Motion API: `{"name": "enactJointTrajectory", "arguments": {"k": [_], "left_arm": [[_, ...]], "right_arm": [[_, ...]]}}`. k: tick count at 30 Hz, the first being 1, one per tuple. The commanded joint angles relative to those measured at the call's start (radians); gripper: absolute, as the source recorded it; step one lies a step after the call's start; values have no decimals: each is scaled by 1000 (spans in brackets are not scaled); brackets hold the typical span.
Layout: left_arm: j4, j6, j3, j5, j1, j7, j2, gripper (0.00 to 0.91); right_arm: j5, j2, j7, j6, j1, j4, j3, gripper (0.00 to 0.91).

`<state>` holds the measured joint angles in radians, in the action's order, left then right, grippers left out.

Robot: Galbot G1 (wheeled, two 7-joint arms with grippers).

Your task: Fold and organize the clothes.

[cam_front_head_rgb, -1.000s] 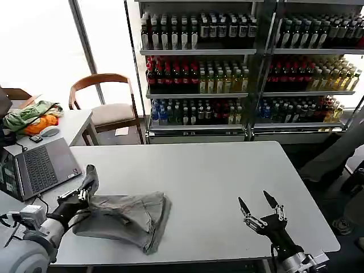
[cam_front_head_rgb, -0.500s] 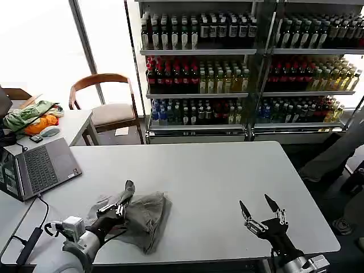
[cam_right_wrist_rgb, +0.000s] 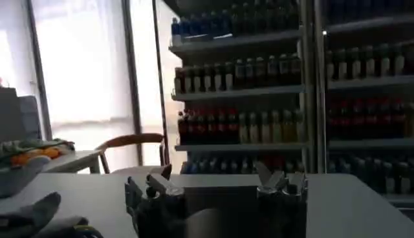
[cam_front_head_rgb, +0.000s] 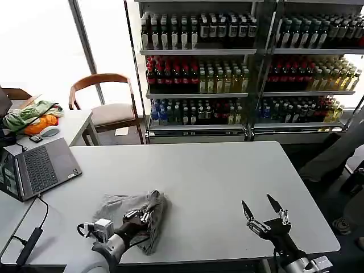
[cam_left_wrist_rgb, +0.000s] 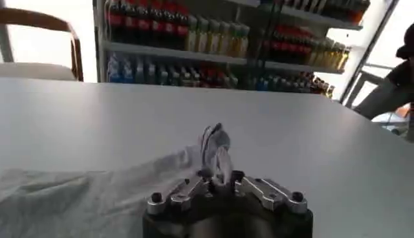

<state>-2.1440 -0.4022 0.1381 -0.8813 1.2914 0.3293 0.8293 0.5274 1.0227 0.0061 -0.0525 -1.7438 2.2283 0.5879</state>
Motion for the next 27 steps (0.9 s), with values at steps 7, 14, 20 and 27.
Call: {"name": "enactJointTrajectory", "arguments": {"k": [7, 14, 20, 27], "left_arm": [[-52, -22, 85, -37, 12, -29, -11, 907], [-17, -47, 399, -100, 119, -132, -67, 907], [90, -81, 560, -67, 148, -245, -44, 907], [184, -110, 650, -12, 157, -346, -3, 907]], "right_arm": [[-4, 5, -1, 0, 6, 2, -17, 907], [1, -1, -1, -1, 34, 1, -35, 907], [10, -14, -2, -2, 51, -6, -43, 907], [26, -35, -2, -1, 70, -12, -47, 907]]}}
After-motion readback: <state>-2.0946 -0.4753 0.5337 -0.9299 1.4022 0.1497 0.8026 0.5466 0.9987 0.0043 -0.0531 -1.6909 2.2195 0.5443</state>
